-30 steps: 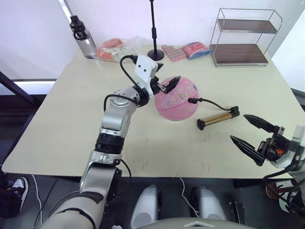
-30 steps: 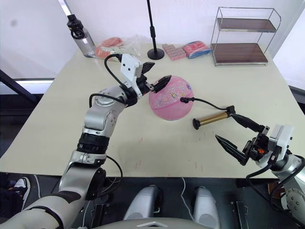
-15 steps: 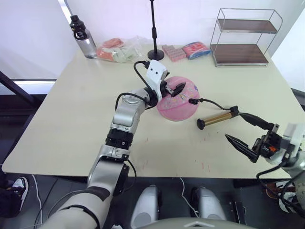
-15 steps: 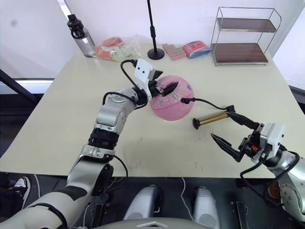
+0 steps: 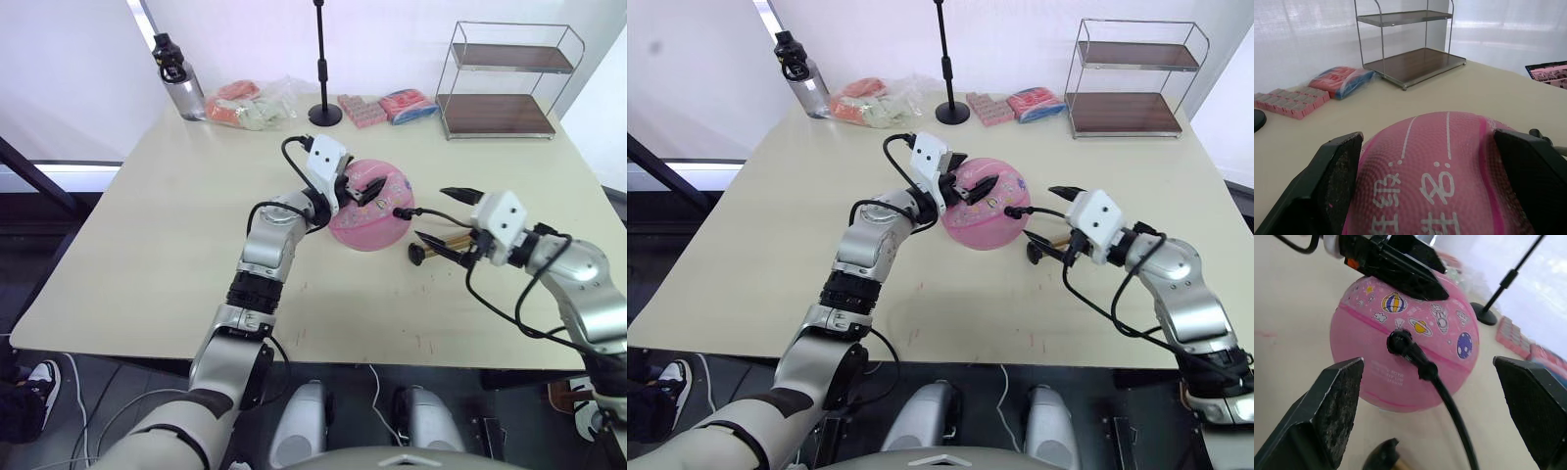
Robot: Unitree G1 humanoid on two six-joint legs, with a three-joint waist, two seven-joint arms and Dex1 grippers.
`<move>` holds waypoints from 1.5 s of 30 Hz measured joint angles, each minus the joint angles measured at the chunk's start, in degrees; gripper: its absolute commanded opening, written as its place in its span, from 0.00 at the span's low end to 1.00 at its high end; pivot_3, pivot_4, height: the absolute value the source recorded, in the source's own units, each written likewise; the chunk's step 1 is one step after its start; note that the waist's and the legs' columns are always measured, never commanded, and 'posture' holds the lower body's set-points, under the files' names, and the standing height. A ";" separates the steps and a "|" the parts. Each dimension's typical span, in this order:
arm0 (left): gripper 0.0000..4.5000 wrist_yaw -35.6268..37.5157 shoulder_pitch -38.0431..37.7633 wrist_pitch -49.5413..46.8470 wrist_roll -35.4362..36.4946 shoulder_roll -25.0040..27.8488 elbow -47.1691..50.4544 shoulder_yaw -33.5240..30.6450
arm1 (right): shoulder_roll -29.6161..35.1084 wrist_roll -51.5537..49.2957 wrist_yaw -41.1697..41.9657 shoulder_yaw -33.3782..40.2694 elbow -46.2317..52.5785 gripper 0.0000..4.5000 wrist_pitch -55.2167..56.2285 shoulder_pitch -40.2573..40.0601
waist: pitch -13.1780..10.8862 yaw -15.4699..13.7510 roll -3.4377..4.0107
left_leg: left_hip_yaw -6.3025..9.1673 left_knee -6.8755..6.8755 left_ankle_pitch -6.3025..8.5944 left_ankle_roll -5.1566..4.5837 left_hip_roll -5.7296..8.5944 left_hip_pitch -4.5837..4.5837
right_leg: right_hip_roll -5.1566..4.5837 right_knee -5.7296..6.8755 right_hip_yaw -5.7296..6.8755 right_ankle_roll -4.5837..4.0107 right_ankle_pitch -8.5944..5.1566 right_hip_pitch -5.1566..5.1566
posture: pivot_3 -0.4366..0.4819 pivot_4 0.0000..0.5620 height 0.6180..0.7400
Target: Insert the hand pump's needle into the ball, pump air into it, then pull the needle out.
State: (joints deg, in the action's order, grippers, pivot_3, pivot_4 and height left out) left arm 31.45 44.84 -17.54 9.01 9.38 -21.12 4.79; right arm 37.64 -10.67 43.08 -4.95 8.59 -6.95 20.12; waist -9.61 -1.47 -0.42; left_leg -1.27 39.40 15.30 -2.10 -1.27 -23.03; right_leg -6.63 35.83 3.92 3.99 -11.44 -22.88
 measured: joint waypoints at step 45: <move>1.00 -3.42 -0.23 8.39 -4.19 -3.06 -4.99 1.15 | -8.00 5.33 1.39 -1.20 1.05 0.03 -15.21 3.36 | 0.04 -0.84 -0.01 | 0.07 0.00 -0.02 -0.03 0.06 0.17 | -0.03 -0.03 -0.02 0.01 0.00 0.20 | 0.48 0.27 1.00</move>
State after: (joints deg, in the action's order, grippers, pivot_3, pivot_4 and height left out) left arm 28.03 44.61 -9.15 4.83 6.32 -26.11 5.95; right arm 29.64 -5.34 44.46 -6.15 9.64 -22.15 23.48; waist -9.58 -2.30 -0.43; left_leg -1.20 39.40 15.29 -2.13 -1.22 -22.86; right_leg -6.66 35.80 3.90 4.00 -11.44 -22.67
